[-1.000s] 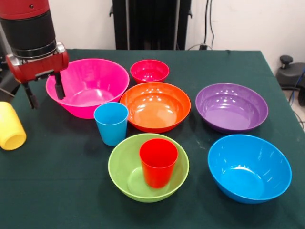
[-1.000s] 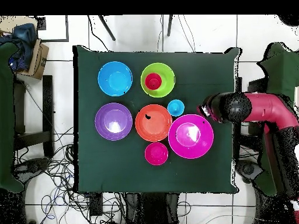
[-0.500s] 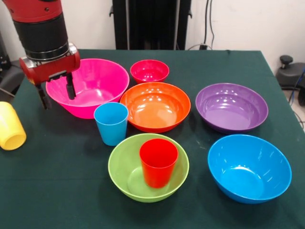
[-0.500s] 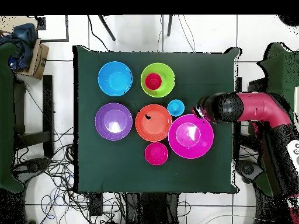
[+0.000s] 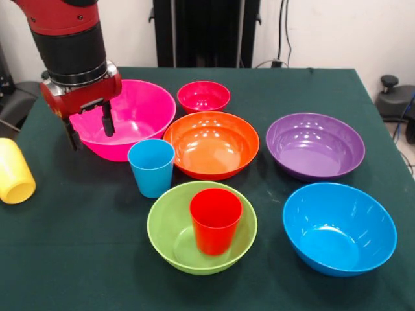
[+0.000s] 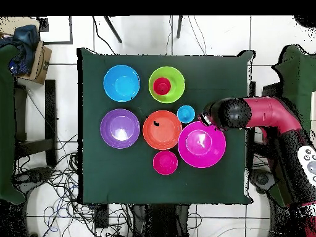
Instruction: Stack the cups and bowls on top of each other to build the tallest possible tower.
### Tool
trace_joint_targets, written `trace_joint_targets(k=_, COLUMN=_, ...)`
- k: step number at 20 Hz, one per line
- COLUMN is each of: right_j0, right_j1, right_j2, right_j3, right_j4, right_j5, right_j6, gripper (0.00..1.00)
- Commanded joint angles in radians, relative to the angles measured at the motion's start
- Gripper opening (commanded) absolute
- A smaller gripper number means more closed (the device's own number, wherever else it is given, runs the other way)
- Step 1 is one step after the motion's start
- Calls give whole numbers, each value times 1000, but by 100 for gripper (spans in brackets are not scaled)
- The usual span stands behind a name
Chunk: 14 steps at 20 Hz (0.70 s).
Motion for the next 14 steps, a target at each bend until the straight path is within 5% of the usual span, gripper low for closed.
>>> trace_joint_targets(k=1, right_j0=44, right_j1=53, right_j2=-57, right_j3=24, right_j4=-107, right_j5=-67, right_j6=-188, gripper=100)
trace_joint_targets(k=14, right_j0=61, right_j1=105, right_j2=-77, right_j3=-16, right_j4=-175, right_j5=-81, right_j6=-170, gripper=100)
